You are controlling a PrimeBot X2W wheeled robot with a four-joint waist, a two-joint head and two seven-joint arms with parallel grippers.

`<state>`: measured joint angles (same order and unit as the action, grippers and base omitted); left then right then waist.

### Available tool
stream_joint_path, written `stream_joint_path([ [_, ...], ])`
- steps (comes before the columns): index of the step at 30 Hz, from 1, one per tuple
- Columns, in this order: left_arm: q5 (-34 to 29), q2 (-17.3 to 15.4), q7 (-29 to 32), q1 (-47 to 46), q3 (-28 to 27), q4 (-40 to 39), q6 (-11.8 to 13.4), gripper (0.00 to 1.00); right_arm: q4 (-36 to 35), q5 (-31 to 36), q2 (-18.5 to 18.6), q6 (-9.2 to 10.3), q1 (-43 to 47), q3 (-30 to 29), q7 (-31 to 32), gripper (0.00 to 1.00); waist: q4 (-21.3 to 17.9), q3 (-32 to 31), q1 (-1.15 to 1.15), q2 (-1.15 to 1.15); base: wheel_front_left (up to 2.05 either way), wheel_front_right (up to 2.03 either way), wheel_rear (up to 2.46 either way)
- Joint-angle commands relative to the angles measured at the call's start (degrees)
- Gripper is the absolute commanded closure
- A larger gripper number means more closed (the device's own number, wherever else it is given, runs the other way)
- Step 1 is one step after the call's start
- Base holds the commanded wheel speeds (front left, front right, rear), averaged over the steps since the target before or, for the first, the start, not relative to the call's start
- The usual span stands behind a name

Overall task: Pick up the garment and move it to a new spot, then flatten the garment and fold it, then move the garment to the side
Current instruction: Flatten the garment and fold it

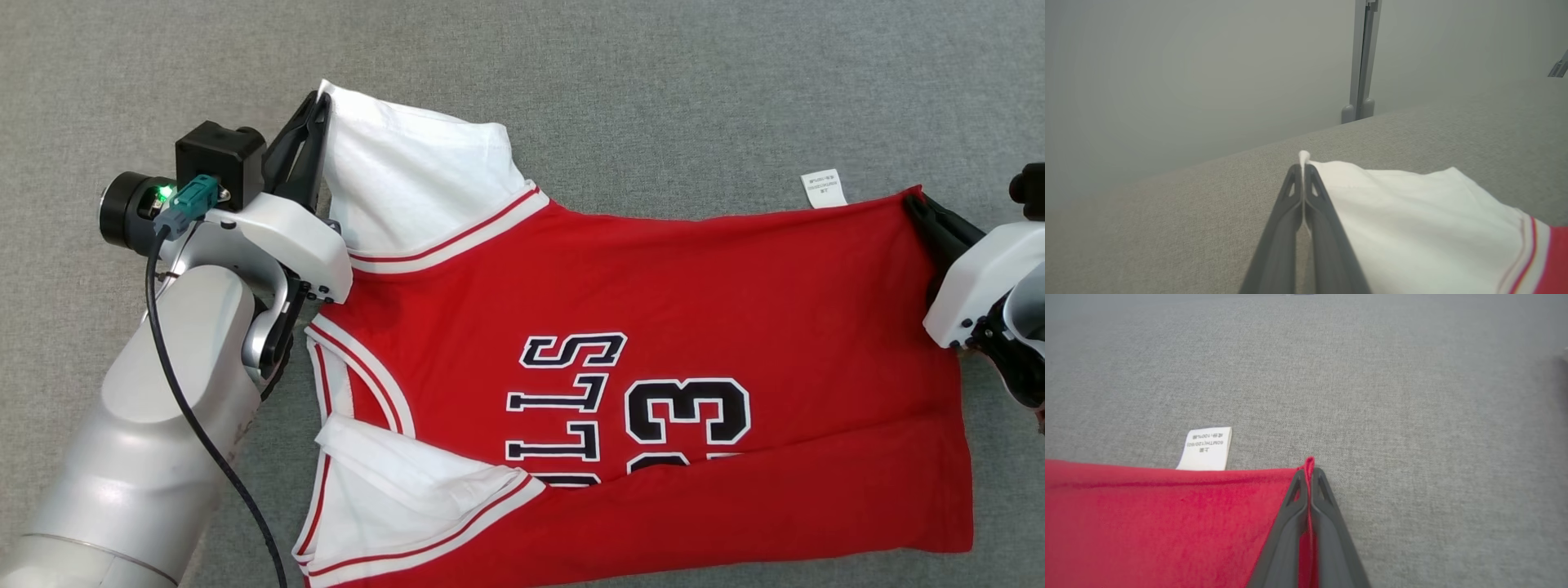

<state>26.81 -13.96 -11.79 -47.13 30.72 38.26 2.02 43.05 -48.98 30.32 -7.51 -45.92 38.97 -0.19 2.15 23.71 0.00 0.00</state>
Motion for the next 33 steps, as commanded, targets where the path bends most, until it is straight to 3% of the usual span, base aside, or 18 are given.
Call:
stream_joint_path([
  [1,0.2,-0.6,-0.1,0.5,-0.2,-0.1,0.3,1.00,0.6,-0.5,0.6,0.05,-0.5,0.3,-0.7,1.00,0.0,0.0,0.00,0.00,0.00,0.00,0.00],
  [11,1.5,-0.4,-1.4,1.0,-1.2,-0.8,0.9,1.00,2.5,-3.7,0.3,0.05,-1.4,3.0,-8.1,1.00,0.0,-1.1,0.00,0.00,0.00,0.00,0.00],
  [20,3.0,-1.2,-2.4,4.3,-1.8,-4.5,-0.4,1.00,2.4,-6.6,1.1,0.05,1.6,5.2,-13.1,1.00,0.9,-4.3,0.00,0.00,0.00,0.00,0.00],
  [33,2.5,-5.8,-0.1,13.1,0.8,-13.9,-1.0,1.00,-1.3,-8.9,3.5,0.04,8.2,4.9,-15.1,1.00,1.4,-9.8,0.00,0.00,0.00,0.00,0.00],
])
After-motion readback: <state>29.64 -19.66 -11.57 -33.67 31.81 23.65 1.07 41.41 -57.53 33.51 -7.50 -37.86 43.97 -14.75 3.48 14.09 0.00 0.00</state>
